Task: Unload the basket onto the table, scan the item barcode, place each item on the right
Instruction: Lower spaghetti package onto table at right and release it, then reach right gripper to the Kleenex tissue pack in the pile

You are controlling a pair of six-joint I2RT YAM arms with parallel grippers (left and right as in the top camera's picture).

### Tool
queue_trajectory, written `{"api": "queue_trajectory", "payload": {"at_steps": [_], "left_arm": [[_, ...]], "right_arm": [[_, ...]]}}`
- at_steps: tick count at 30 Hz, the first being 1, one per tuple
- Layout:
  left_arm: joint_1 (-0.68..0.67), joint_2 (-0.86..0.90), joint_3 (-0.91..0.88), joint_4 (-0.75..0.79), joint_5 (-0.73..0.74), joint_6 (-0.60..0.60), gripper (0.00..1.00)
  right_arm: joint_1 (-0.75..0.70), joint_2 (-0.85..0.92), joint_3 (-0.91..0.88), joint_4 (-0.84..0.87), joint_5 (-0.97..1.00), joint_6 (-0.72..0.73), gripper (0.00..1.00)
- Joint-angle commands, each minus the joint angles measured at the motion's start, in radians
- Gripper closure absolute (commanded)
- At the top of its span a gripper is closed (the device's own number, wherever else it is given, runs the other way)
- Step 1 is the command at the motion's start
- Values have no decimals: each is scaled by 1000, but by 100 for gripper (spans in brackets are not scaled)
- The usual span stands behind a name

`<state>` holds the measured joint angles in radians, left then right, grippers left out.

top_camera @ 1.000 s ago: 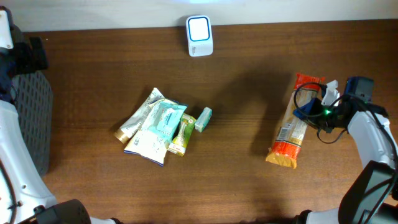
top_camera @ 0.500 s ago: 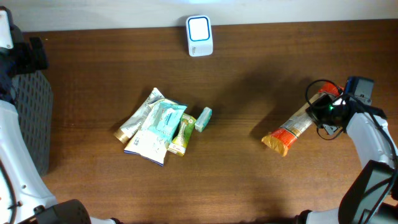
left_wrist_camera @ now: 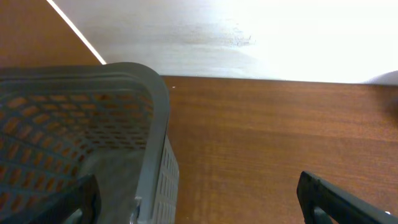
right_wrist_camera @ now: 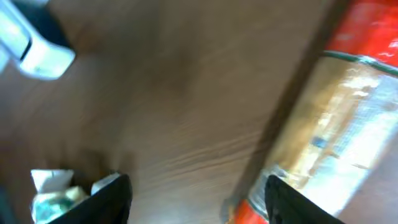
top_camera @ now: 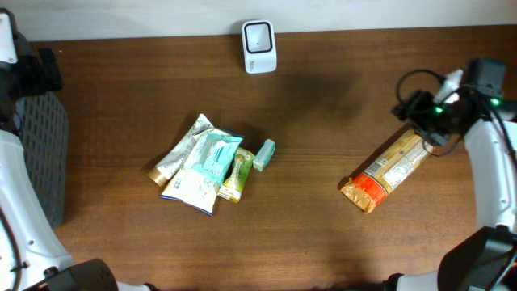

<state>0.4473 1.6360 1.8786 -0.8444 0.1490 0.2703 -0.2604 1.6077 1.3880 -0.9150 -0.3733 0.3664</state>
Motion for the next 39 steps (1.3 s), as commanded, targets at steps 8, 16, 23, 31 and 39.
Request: {"api": "queue_trajectory", "payload": {"at_steps": [8,16,23,31,39], "left_arm": [[-1,-15,7,2,3,16,1],[-1,-15,7,2,3,15,1],[-1,-15,7,2,3,15,1],[-1,-15,7,2,3,15,1],[-1,-15,7,2,3,15,1]], "right_arm": [[605,331,13,401,-34,257,61],[691,407,13,268,95,270,65],[612,405,170,1,32,105,64],[748,411,121,32,-58,134,74],[842,411,-30,223,58,356,96]]}}
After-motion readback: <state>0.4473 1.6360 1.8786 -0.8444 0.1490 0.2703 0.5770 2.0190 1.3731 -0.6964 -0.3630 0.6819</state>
